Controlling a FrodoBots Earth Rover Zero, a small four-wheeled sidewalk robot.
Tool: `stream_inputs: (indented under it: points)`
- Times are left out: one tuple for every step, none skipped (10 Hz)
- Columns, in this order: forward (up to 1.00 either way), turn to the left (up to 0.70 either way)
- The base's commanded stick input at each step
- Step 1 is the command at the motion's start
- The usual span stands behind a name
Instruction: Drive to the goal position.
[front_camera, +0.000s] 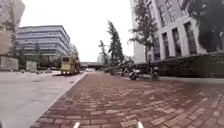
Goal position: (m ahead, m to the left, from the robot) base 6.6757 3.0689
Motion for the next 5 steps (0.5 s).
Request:
stream_inputs:
  points:
    - [0.45,0.00]
    - [0.45,0.00]
    - [0.45,0.00]
    - [0.45,0.00]
    - [0.45,0.00]
